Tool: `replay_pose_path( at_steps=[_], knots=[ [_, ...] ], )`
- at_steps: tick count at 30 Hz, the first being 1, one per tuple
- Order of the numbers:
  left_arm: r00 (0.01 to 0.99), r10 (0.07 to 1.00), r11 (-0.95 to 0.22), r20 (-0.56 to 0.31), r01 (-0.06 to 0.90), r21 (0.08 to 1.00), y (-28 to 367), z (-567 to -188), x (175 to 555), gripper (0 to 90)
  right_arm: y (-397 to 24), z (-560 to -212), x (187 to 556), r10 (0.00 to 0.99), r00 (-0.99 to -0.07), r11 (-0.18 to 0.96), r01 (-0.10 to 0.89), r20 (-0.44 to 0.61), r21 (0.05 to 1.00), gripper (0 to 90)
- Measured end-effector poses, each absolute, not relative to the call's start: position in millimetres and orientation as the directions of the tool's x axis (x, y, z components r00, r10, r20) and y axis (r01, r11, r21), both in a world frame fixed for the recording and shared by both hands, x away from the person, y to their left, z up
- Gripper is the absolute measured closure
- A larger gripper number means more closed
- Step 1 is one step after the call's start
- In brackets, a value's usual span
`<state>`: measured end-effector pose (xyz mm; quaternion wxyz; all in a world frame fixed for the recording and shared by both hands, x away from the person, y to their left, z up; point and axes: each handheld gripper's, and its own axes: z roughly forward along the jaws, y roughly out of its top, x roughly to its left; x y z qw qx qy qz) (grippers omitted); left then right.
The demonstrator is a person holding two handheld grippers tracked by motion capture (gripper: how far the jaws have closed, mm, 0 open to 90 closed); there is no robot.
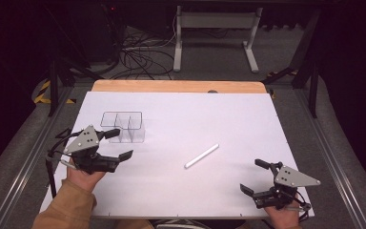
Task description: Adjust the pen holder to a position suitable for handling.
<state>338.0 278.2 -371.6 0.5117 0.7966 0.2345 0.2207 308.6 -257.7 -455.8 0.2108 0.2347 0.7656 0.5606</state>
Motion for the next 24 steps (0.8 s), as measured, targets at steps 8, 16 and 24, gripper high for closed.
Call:
replay_pose_path(
  at_steps=[8,16,24],
  knots=[
    [0.795,0.598,-0.376,0.104,0.165,0.912,282,-364,355,19.9,-259,-456,308,0.597,-0.8,0.259,0.132,-0.052,0.957,2.4],
    [0.791,0.605,-0.378,0.088,0.189,0.906,286,-360,368,20.0,-259,-456,308,0.595,-0.802,0.256,0.132,-0.048,0.958,2.5],
    [0.794,0.6,-0.394,0.094,0.192,0.899,286,-358,373,20.0,-258,-456,308,0.591,-0.805,0.258,0.13,-0.05,0.957,2.5]
  ],
)
